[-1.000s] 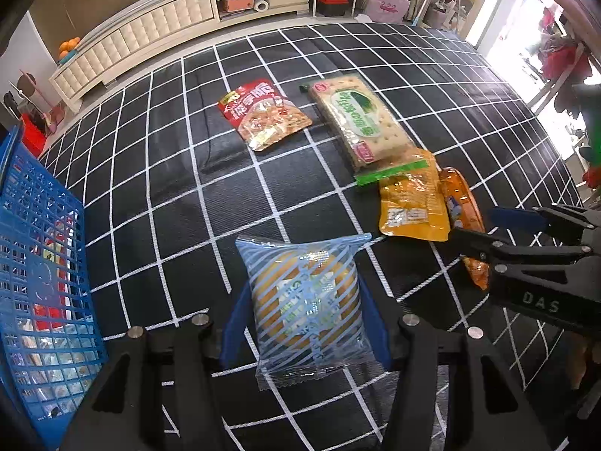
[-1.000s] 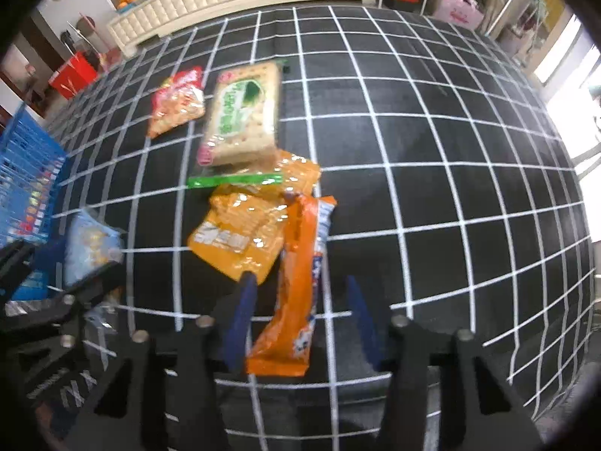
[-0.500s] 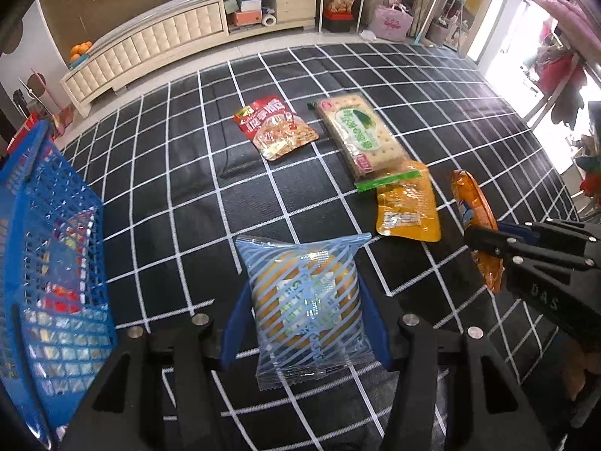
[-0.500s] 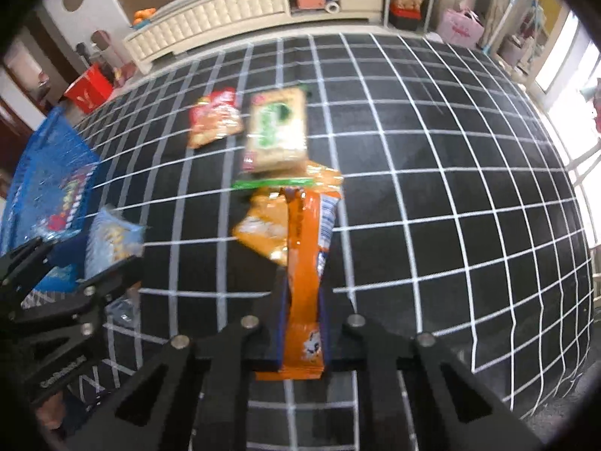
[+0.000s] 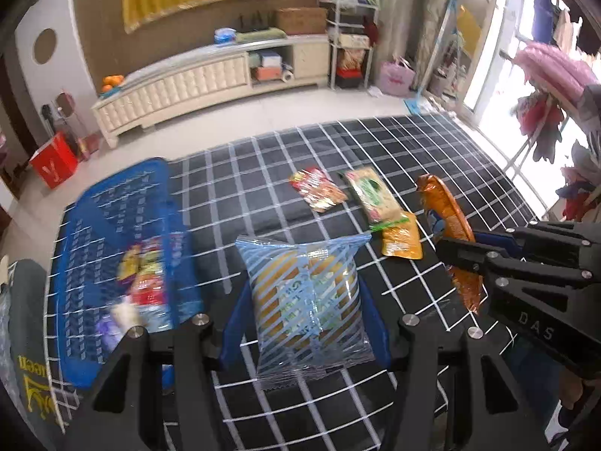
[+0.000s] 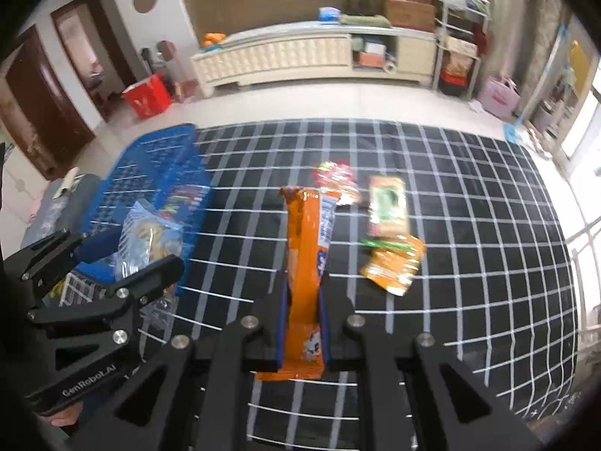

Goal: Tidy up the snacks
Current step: 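Drop the striped cookie bag into the basket with the left tool while the right tool carries the orange pack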

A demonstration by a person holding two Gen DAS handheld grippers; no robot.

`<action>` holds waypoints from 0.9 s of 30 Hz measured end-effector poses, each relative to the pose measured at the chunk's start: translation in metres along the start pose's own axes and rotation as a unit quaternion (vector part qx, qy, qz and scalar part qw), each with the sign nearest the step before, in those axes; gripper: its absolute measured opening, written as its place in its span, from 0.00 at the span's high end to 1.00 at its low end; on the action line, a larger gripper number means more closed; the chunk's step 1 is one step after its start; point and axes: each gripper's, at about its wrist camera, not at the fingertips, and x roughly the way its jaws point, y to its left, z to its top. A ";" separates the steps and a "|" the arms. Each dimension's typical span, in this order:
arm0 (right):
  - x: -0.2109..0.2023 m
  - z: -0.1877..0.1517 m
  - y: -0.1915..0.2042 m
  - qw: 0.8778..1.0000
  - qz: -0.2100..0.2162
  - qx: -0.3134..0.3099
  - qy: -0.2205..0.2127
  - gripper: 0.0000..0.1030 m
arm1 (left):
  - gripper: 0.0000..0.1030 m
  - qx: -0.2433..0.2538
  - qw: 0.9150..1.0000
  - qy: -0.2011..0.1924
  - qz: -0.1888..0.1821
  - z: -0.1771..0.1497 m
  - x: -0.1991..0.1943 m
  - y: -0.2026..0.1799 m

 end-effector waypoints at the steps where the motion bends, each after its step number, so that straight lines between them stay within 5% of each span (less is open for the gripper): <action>1: -0.001 0.003 0.010 1.000 0.006 -0.006 -0.003 0.83 | 0.49 -0.006 1.000 0.000 0.002 -0.001 -0.006 0.007; 13: 0.009 0.031 0.100 0.997 0.062 -0.047 -0.006 0.82 | 0.49 -0.061 0.997 -0.004 0.041 -0.018 -0.058 0.114; 27: 0.054 0.057 0.156 0.994 0.060 -0.086 0.023 0.82 | 0.49 -0.088 0.995 0.043 0.022 -0.018 -0.020 0.182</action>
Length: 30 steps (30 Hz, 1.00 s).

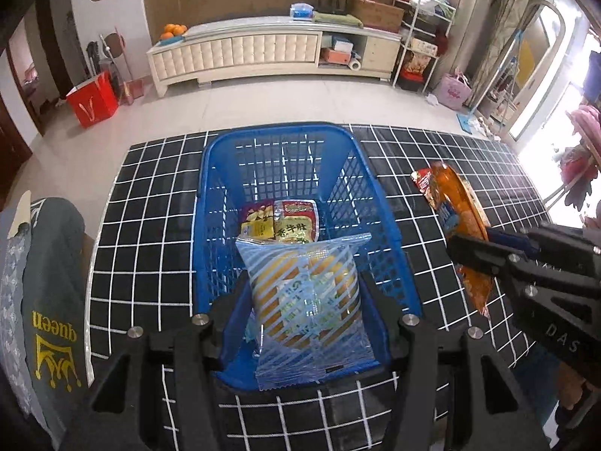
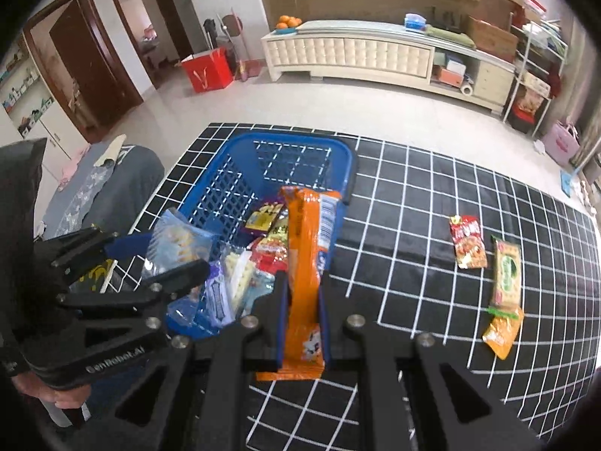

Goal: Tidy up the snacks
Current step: 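Drop the striped cookie bag into the basket with the left tool while the right tool carries the orange pack, then lower the orange stick pack into the basket and open the right tool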

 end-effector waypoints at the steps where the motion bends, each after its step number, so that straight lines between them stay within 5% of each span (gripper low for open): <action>1: 0.006 0.003 0.002 1.000 -0.001 -0.002 0.004 0.82 | 0.49 0.002 1.000 0.001 0.001 0.002 0.004 0.003; 16: 0.045 0.007 -0.016 0.999 -0.009 0.016 0.043 0.82 | 0.43 0.008 1.000 0.026 0.004 0.038 0.071 0.026; 19: 0.047 0.010 -0.019 0.999 -0.011 0.023 0.046 0.82 | 0.22 0.010 1.000 0.004 0.012 0.042 0.066 0.025; 30: 0.041 0.020 0.012 0.999 0.002 0.002 0.045 0.82 | 0.21 0.001 1.000 -0.018 0.022 0.038 0.029 0.042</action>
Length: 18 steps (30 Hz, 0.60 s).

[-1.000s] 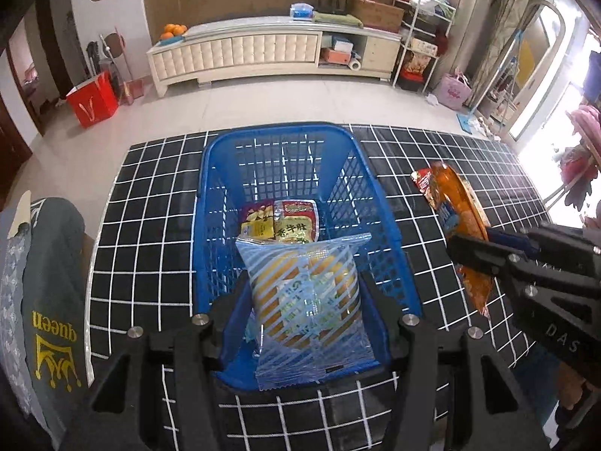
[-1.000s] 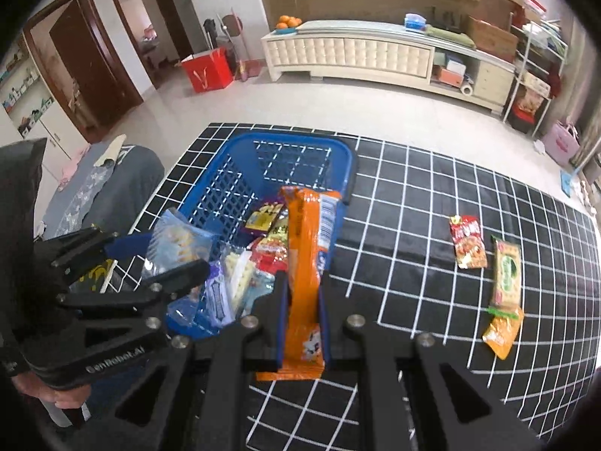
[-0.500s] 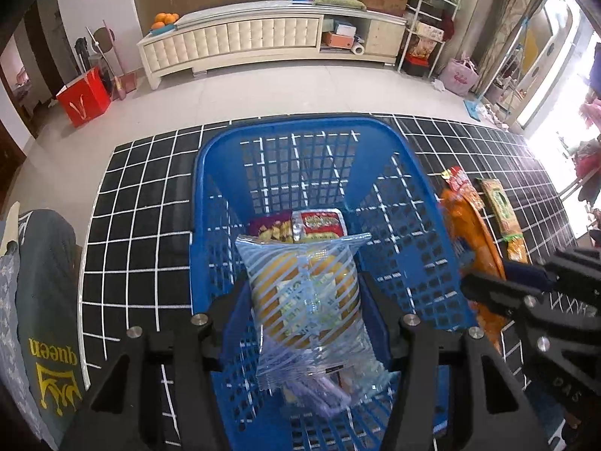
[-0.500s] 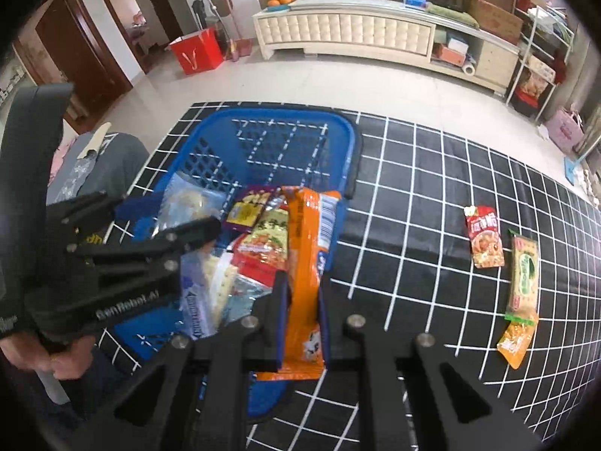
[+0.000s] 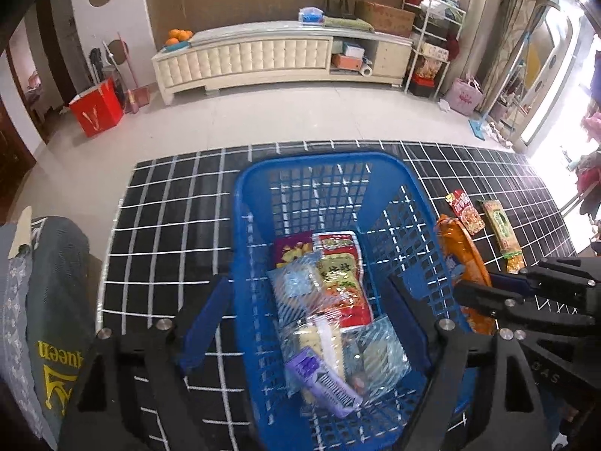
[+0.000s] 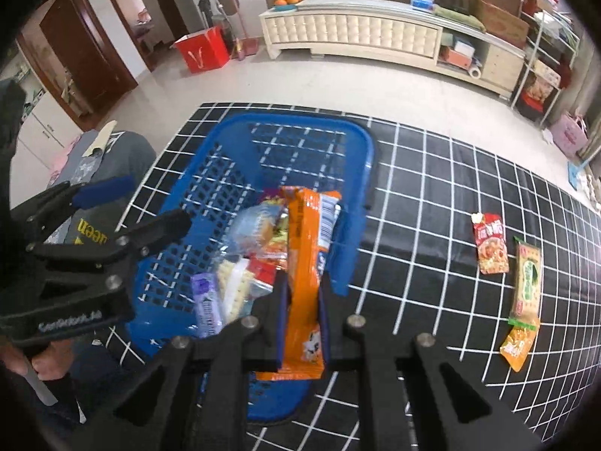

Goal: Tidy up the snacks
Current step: 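Lower the orange stick pack into the basket and open the right tool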

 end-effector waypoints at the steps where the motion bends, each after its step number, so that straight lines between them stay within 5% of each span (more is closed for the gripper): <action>1: 0.000 0.001 0.003 1.000 0.000 -0.002 0.000 0.82 | 0.21 0.001 1.000 -0.004 0.005 -0.001 -0.006 0.002; 8: 0.012 0.008 0.021 0.999 -0.018 -0.016 0.021 0.82 | 0.21 -0.032 0.999 -0.018 0.007 -0.013 -0.029 0.032; 18: 0.057 0.016 0.021 0.994 -0.073 -0.010 0.075 0.82 | 0.20 -0.057 0.998 0.022 0.004 -0.027 0.002 0.062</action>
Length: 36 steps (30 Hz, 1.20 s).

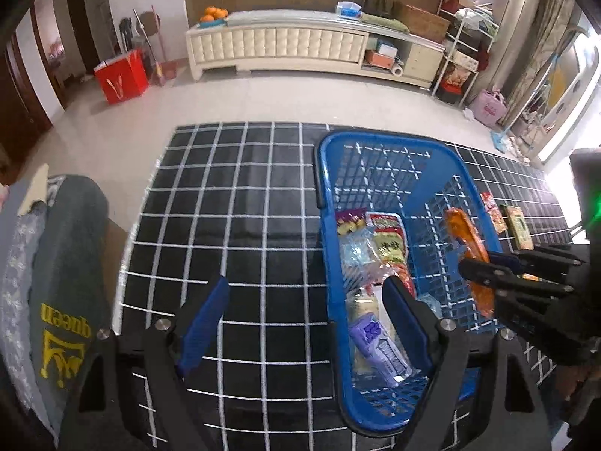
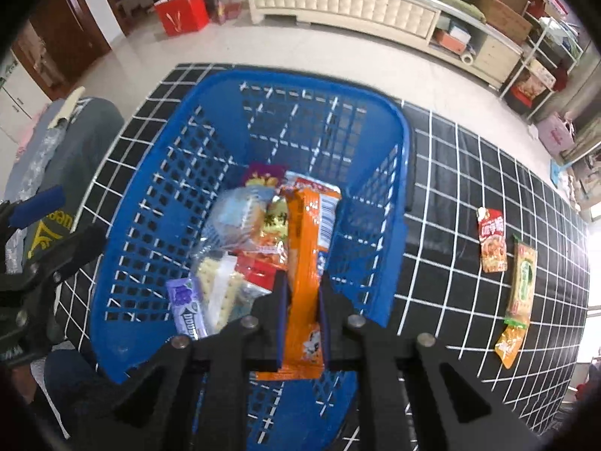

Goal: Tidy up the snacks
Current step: 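Lower the orange stick pack into the basket and open the right tool, then reach the left tool to the red konjac bag while the right tool reaches the yellow-orange pack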

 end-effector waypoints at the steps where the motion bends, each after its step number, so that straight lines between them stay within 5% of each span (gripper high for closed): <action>1: 0.002 0.000 0.000 1.000 -0.003 0.001 0.005 0.82 | 0.20 0.000 1.000 0.002 -0.003 0.000 0.002 0.000; 6: 0.006 -0.002 -0.001 0.999 -0.043 0.009 0.017 0.81 | 0.20 0.017 1.000 0.009 0.005 -0.004 0.007 -0.009; 10: 0.000 -0.006 -0.004 0.999 -0.027 0.013 0.019 0.78 | 0.20 0.029 1.000 0.006 0.011 -0.009 0.001 -0.018; 18: -0.034 -0.019 0.001 0.999 -0.027 -0.001 -0.018 0.45 | 0.20 0.046 0.999 0.001 0.022 -0.020 -0.019 -0.039; 27: -0.079 -0.043 -0.039 0.998 -0.027 0.023 -0.056 0.42 | 0.20 0.062 0.998 -0.011 0.026 -0.022 -0.044 -0.076; 36: -0.115 -0.074 -0.115 0.994 -0.033 0.080 -0.072 0.41 | 0.20 0.125 0.991 -0.037 0.018 -0.016 -0.062 -0.162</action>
